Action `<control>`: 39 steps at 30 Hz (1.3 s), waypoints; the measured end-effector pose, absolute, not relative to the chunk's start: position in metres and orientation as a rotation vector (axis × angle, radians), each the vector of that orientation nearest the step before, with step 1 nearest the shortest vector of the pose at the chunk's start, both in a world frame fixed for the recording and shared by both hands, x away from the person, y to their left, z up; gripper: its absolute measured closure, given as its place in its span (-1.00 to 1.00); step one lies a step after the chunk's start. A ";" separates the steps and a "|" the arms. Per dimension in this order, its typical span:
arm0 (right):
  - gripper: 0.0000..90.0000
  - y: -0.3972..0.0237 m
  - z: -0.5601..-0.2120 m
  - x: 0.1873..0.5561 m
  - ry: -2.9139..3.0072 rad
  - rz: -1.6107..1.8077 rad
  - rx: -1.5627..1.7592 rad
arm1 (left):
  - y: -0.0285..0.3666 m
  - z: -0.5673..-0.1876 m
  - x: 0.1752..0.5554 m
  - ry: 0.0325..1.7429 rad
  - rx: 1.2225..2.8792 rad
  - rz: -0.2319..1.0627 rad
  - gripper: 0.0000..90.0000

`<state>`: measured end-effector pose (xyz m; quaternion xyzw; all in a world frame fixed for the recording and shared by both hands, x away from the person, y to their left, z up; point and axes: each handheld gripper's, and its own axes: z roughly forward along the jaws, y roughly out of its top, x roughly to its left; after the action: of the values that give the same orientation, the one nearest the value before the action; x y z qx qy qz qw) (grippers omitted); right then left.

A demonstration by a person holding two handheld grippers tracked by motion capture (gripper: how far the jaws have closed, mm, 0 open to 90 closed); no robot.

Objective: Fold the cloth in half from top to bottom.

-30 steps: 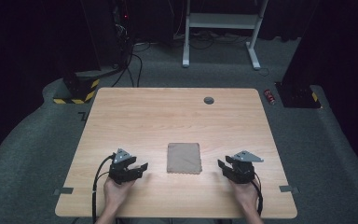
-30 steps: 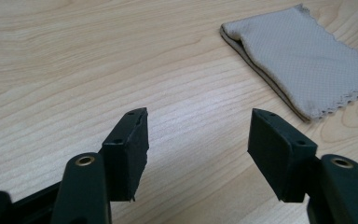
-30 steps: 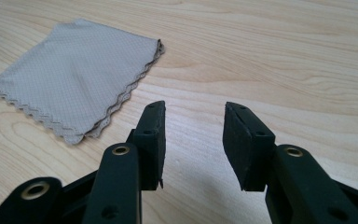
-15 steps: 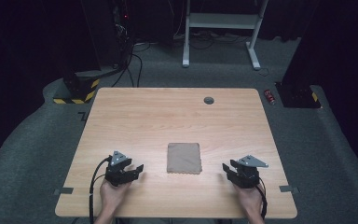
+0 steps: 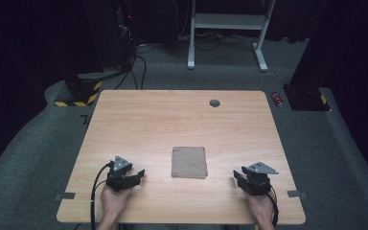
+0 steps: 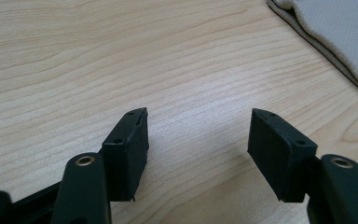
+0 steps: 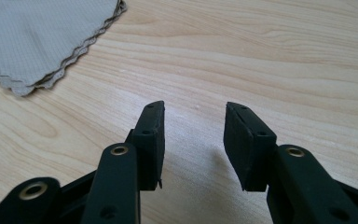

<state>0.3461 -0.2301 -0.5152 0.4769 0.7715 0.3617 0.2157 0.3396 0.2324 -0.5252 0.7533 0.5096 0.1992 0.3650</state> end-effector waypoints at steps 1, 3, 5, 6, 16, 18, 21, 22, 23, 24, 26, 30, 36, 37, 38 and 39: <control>0.30 -0.230 -0.516 0.346 2.139 0.993 1.320 | 0.232 -0.525 0.340 1.315 1.936 0.515 -0.14; 0.29 -0.230 -0.517 0.346 2.141 0.981 1.317 | 0.233 -0.525 0.340 1.318 1.939 0.524 -0.14; 0.29 -0.231 -0.518 0.346 2.143 0.965 1.309 | 0.234 -0.525 0.340 1.318 1.943 0.535 -0.15; 0.29 -0.230 -0.518 0.346 2.142 0.955 1.309 | 0.234 -0.526 0.340 1.318 1.944 0.542 -0.15; 0.26 -0.232 -0.522 0.346 2.146 0.919 1.312 | 0.229 -0.527 0.337 1.294 1.974 0.594 -0.18; 0.24 -0.233 -0.522 0.346 2.147 0.920 1.312 | 0.229 -0.527 0.337 1.295 1.975 0.594 -0.19; 0.18 -0.233 -0.522 0.347 2.147 0.920 1.310 | 0.229 -0.528 0.337 1.294 1.975 0.593 -0.21; 0.16 -0.233 -0.522 0.347 2.147 0.920 1.311 | 0.229 -0.528 0.338 1.293 1.975 0.594 -0.23; 0.14 -0.234 -0.522 0.348 2.148 0.920 1.310 | 0.229 -0.528 0.338 1.288 1.980 0.591 -0.26; 0.09 -0.234 -0.523 0.348 2.151 0.926 1.313 | 0.228 -0.528 0.338 1.287 1.981 0.589 -0.28; -0.02 -0.236 -0.523 0.349 2.159 0.939 1.335 | 0.228 -0.528 0.338 1.286 1.984 0.588 -0.31; -0.08 -0.235 -0.523 0.349 2.158 0.930 1.338 | 0.228 -0.528 0.338 1.285 1.982 0.586 -0.33; -0.08 -0.235 -0.523 0.349 2.157 0.929 1.341 | 0.228 -0.528 0.338 1.281 1.985 0.581 -0.36; -0.08 -0.235 -0.523 0.349 2.156 0.929 1.341 | 0.228 -0.528 0.338 1.281 1.986 0.580 -0.36; -0.08 -0.235 -0.523 0.349 2.156 0.929 1.341 | 0.228 -0.528 0.338 1.281 1.986 0.580 -0.36; -0.08 -0.235 -0.523 0.349 2.156 0.929 1.341 | 0.228 -0.528 0.338 1.281 1.986 0.580 -0.36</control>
<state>0.3494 -0.2349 -0.5228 0.4841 0.7785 0.3353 0.2172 0.3379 0.2277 -0.5282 0.7656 0.4936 0.2237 0.3467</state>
